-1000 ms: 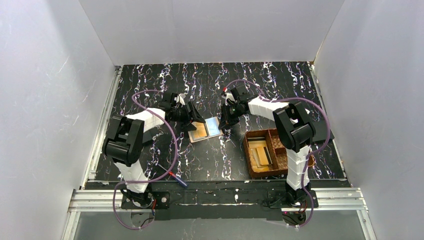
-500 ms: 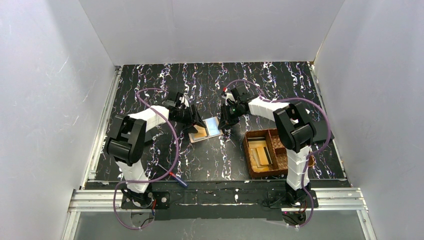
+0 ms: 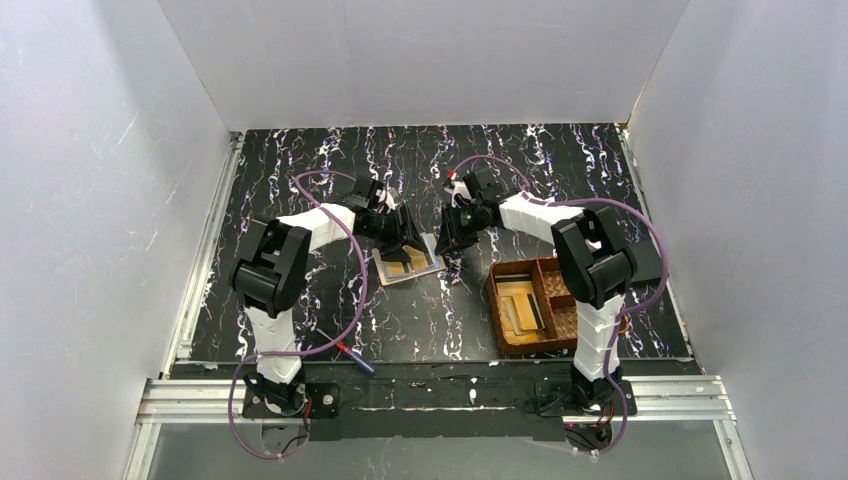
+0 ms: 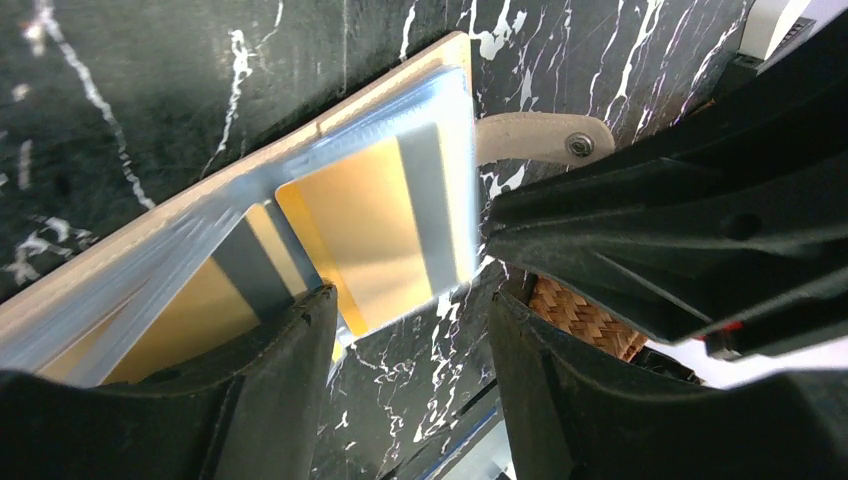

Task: Put the credit cards into the card holder
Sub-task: Insert the credit card into the card holder.

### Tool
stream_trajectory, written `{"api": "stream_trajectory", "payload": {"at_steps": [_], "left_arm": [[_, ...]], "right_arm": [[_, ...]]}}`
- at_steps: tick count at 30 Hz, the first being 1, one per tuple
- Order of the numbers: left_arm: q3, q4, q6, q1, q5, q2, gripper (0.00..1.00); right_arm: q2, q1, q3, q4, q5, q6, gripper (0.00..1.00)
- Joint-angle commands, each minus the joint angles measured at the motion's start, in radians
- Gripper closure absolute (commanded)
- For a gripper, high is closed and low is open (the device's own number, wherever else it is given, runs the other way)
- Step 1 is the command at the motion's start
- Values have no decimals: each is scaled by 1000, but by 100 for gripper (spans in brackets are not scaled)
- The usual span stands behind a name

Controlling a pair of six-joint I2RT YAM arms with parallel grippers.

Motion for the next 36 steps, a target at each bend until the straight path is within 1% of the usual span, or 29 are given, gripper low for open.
{"api": "stream_trajectory", "payload": {"at_steps": [1, 7, 10, 14, 18, 21, 28, 36], "left_arm": [[9, -43, 16, -12, -41, 37, 44], [2, -40, 19, -12, -44, 51, 45], [-12, -35, 22, -12, -47, 48, 52], [-29, -36, 29, -12, -60, 45, 60], [-51, -29, 31, -10, -66, 41, 66], [-61, -25, 30, -9, -67, 45, 67], [-65, -16, 29, -7, -65, 46, 70], [-63, -15, 31, -8, -60, 46, 70]], "right_arm": [[-47, -22, -15, 51, -26, 46, 70], [-33, -33, -26, 82, -89, 78, 66], [-43, -33, -37, 99, -100, 91, 66], [-70, -34, -67, 135, -133, 130, 61], [-78, -32, -106, 226, -191, 202, 59], [-57, -31, -118, 265, -229, 234, 59], [-37, -25, -124, 272, -232, 236, 59], [-25, -15, -115, 255, -213, 214, 54]]}}
